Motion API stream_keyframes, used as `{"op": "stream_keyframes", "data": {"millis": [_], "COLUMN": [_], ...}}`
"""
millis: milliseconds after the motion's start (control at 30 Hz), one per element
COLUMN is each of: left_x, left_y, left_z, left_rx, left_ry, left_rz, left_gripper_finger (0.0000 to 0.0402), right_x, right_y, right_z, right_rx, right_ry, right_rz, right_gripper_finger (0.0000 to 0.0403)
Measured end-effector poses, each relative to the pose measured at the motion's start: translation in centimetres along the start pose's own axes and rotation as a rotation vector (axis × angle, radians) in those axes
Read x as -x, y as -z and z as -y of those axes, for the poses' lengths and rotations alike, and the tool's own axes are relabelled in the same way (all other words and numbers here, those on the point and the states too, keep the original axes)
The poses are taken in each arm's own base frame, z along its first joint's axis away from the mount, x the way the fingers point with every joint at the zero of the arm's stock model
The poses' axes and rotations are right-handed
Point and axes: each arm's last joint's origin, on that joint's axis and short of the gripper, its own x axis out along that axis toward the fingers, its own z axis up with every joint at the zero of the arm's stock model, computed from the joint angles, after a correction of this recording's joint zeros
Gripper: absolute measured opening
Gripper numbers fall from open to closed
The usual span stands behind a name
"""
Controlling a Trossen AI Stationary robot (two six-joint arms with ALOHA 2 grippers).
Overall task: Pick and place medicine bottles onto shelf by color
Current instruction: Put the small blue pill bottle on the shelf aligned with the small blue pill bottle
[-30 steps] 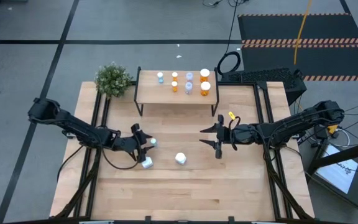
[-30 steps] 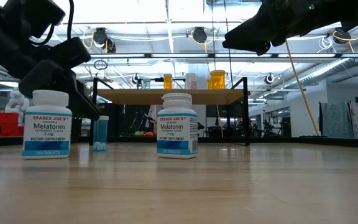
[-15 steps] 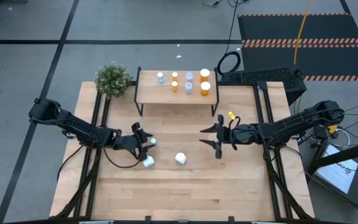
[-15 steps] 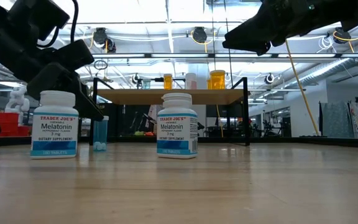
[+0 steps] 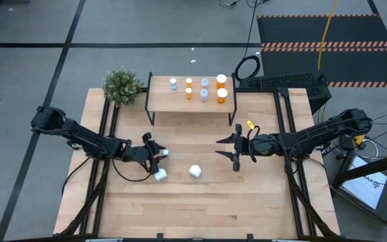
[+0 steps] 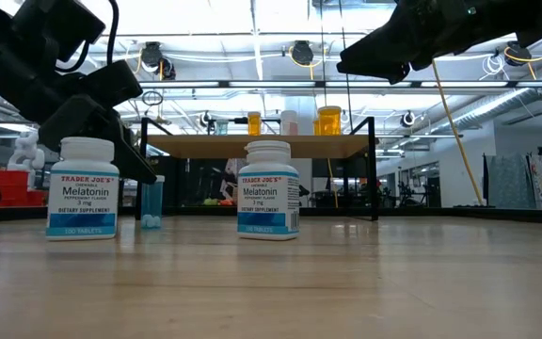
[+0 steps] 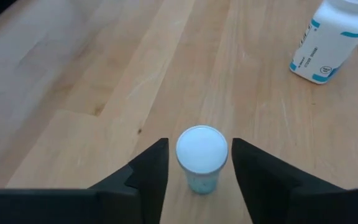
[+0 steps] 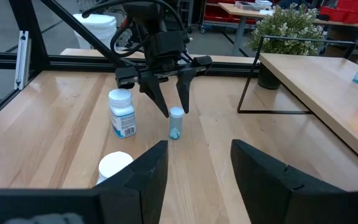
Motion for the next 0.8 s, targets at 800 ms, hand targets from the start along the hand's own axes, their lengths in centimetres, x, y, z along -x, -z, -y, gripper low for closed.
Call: {"op": "stream_keyframes", "data": {"millis": [800], "left_x": [0.15], "left_y": [-0.17], "left_z": [-0.02], "left_rx": [-0.021], "left_ry": [0.002], "left_rz": [0.011], "left_gripper_finger": [0.014], "right_x": [0.0], "right_y": [0.01], "right_z": [0.0], "right_rx": [0.001], "right_ry": [0.0], "right_rz": [-0.001], "right_gripper_finger": [0.0169]}}
